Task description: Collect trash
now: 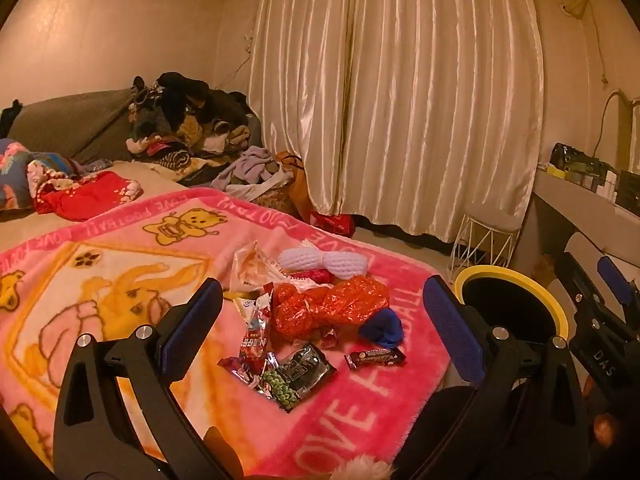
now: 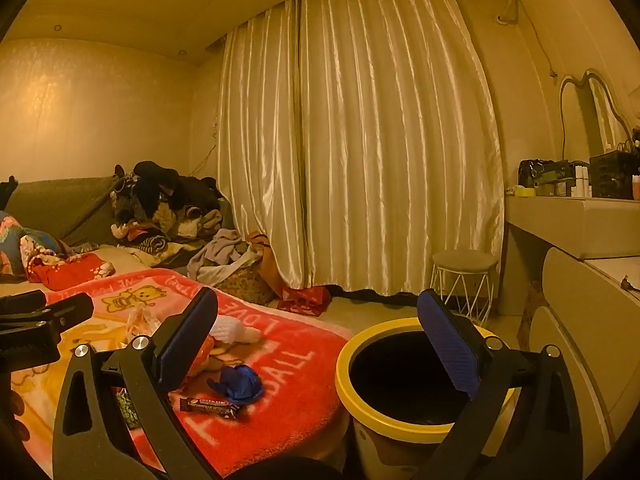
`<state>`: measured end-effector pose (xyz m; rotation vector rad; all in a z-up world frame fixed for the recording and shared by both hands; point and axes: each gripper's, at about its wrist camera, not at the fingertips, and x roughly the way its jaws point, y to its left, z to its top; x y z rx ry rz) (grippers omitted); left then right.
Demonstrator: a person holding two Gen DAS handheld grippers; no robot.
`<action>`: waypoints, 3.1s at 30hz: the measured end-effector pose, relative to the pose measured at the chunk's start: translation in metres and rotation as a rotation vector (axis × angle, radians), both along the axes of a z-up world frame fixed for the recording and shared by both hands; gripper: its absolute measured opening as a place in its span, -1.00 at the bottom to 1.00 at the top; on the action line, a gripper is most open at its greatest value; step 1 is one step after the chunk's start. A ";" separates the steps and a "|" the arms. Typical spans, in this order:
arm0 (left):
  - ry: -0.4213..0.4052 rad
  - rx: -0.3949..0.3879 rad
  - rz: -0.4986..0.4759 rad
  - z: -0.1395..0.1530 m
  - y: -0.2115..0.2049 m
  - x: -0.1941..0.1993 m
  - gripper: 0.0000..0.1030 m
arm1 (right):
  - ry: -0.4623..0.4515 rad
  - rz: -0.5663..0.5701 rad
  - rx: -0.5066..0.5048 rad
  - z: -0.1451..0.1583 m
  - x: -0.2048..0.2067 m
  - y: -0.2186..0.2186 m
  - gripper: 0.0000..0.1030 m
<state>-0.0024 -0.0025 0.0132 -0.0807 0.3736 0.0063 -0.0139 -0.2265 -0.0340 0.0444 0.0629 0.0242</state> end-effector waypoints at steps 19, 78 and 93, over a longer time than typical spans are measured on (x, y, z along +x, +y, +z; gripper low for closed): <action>0.004 -0.006 -0.003 -0.003 0.000 -0.002 0.79 | -0.001 -0.006 -0.005 0.003 -0.002 0.002 0.88; 0.037 -0.044 0.025 -0.014 0.029 0.005 0.79 | 0.075 0.237 -0.054 0.005 0.005 0.045 0.88; 0.028 -0.093 0.154 -0.012 0.081 0.009 0.79 | 0.136 0.374 -0.078 0.017 0.034 0.082 0.88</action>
